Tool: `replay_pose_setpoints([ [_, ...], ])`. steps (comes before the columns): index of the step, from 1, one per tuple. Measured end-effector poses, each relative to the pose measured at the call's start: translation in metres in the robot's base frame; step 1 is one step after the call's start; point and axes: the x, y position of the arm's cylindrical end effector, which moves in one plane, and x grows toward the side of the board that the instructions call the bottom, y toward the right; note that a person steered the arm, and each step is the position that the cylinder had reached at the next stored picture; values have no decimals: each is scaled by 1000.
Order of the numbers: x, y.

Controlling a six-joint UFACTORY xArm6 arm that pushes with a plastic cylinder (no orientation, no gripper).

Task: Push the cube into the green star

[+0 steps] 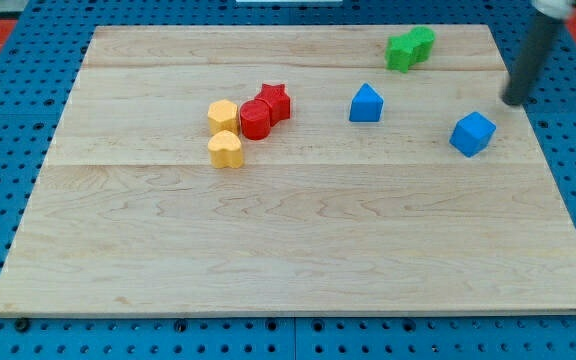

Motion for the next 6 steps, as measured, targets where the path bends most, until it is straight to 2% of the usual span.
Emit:
replay_pose_setpoints([
  [1, 68, -21],
  [3, -61, -176],
  [4, -51, -164],
  [5, -11, -174],
  [6, -79, -170],
])
